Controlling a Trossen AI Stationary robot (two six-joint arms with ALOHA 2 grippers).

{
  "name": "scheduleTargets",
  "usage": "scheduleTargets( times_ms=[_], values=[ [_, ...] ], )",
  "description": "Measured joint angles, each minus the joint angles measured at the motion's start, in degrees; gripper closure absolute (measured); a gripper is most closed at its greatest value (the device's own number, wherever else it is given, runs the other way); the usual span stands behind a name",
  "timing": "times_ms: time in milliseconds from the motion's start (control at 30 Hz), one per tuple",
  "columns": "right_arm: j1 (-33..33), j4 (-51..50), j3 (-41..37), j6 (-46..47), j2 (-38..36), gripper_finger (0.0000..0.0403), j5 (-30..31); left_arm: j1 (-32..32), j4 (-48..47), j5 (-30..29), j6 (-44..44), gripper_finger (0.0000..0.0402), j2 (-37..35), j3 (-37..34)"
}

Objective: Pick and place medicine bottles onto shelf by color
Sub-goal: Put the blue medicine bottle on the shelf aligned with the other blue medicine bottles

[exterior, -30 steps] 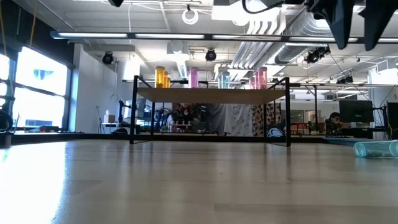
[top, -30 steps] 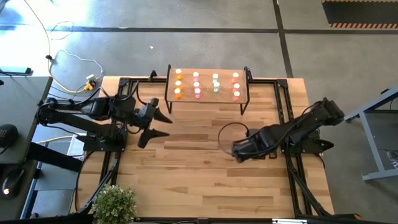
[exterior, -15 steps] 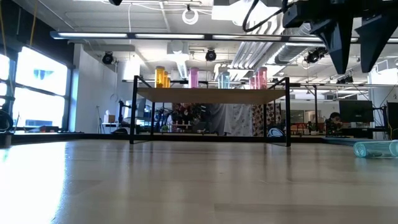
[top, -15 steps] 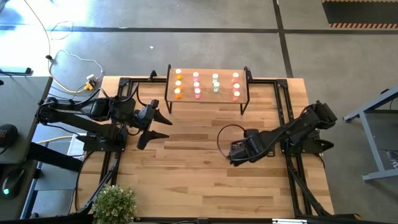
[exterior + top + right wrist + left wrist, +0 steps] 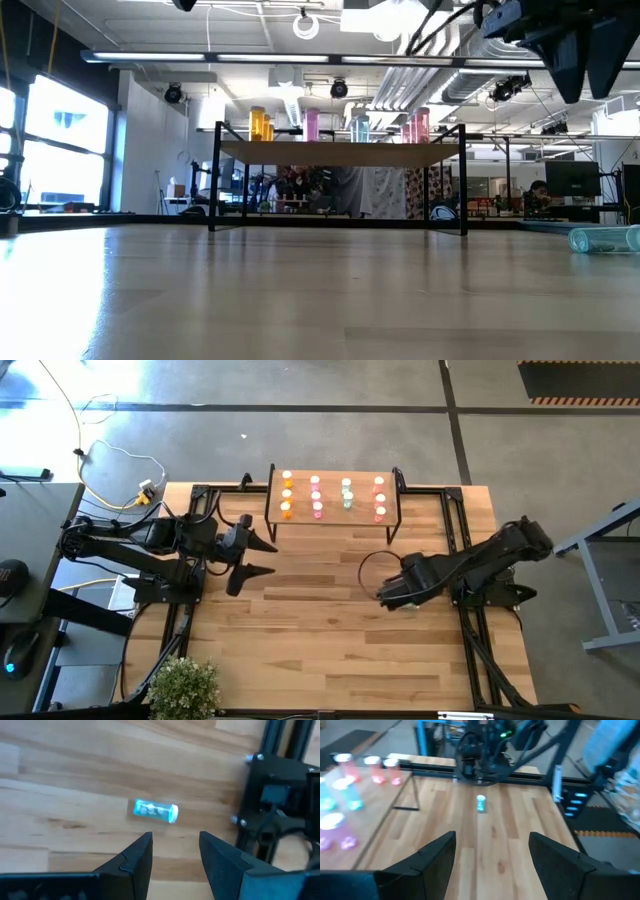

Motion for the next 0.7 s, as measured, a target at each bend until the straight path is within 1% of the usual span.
scheduleTargets(
  times_ms=[100, 167, 200, 300, 467, 600, 700],
  values=[
    [0.0, 1.8, -5.1, 0.6, -4.7, 0.0249, 0.8, 0.0, 0.0, -2.6, -0.5, 0.0158, 0.0, 0.0],
    [0.2, 5.2, -9.5, 0.4, -8.0, 0.0249, 0.0, 0.0, 0.0, -3.2, -0.9, 0.0158, 0.0, 0.0],
    [0.4, 7.4, -11.8, -1.2, -9.8, 0.0249, -0.3, 0.0, 0.1, -3.2, -0.9, 0.0158, 0.0, 0.0],
    [0.6, 15.0, -16.5, -9.0, -14.6, 0.0249, -1.5, 0.0, 0.0, -3.2, -0.9, 0.0158, 0.0, 0.0],
    [0.1, 21.4, -23.1, -23.9, -19.9, 0.0249, -2.9, 0.0, 0.0, -3.4, -1.0, 0.0158, 0.0, 0.0],
    [-0.3, 25.0, -27.2, -34.0, -20.9, 0.0249, -7.5, 0.0, 0.0, -3.5, -3.0, 0.0158, 0.0, 0.0],
    [-0.3, 27.7, -29.1, -42.4, -20.8, 0.0249, -8.9, 0.0, 0.0, -4.3, -5.6, 0.0158, 0.0, 0.0]
  ],
)
